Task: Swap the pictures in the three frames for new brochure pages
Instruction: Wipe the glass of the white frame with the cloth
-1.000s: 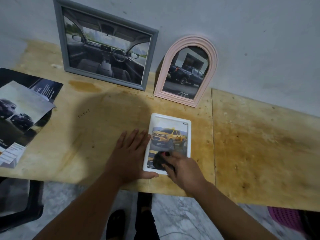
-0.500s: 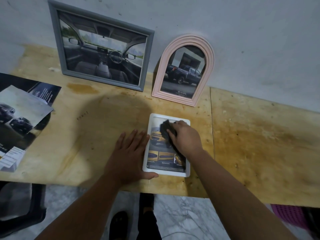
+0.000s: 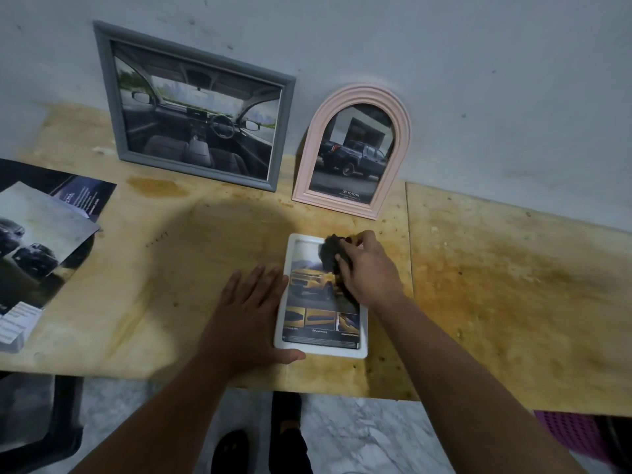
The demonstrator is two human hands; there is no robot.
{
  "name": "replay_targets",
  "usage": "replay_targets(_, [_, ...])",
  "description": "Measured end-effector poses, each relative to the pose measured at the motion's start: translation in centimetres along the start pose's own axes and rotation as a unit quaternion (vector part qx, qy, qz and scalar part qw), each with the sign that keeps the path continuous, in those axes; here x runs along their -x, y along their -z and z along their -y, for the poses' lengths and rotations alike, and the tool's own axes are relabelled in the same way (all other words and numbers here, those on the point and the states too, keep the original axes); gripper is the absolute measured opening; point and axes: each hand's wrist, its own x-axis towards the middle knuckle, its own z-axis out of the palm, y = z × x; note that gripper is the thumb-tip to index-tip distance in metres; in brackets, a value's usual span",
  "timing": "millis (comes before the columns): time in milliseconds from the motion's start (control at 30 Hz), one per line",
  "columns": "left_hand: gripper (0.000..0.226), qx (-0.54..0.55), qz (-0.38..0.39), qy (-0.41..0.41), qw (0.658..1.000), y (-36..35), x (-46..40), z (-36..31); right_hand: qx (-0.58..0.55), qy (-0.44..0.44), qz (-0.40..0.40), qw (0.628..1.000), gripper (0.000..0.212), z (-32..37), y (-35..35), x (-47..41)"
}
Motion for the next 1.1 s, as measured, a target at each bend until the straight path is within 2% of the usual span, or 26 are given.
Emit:
replay_targets(133, [0.134, -0.006, 0.014, 0.001, 1.000, 0.0, 0.0, 0.0, 0.063, 0.047, -0.006, 0.997, 0.050, 0.0, -2.1, 2.4])
replay_targets(267, [0.133, -0.002, 0.005, 0.004, 1.000, -0.1, 0.0, 0.0, 0.052, 0.091, -0.033, 0.994, 0.045, 0.9, -3.1, 5.8])
replay_targets(433, [0.133, 0.004, 0.000, 0.003, 1.000, -0.1, -0.1, 0.1, 0.017, 0.167, 0.019, 0.986, 0.043, 0.6, -1.5, 6.1])
replay_targets(533, [0.134, 0.000, 0.002, 0.001, 1.000, -0.1, 0.0, 0.1, 0.006, 0.113, -0.014, 0.994, 0.043, -0.2, 0.0, 3.1])
replay_targets(667, [0.133, -0.004, 0.007, -0.002, 1.000, 0.1, 0.0, 0.1, 0.076, 0.045, -0.014, 0.996, 0.042, -0.3, -1.0, 1.2])
replay_targets(867, [0.134, -0.001, 0.006, 0.003, 1.000, -0.1, 0.0, 0.2, 0.008, 0.039, -0.027, 0.999, 0.033, 0.9, -2.0, 5.2])
replay_targets(1033, [0.133, 0.008, -0.007, 0.002, 1.000, -0.1, 0.0, 0.1, 0.015, 0.091, 0.023, 0.995, 0.036, 1.5, -1.4, 8.9])
replay_targets(1100, [0.133, 0.010, -0.007, 0.003, 1.000, -0.1, 0.0, 0.1, -0.021, 0.080, 0.019, 0.996, 0.034, 1.1, -0.7, 8.0])
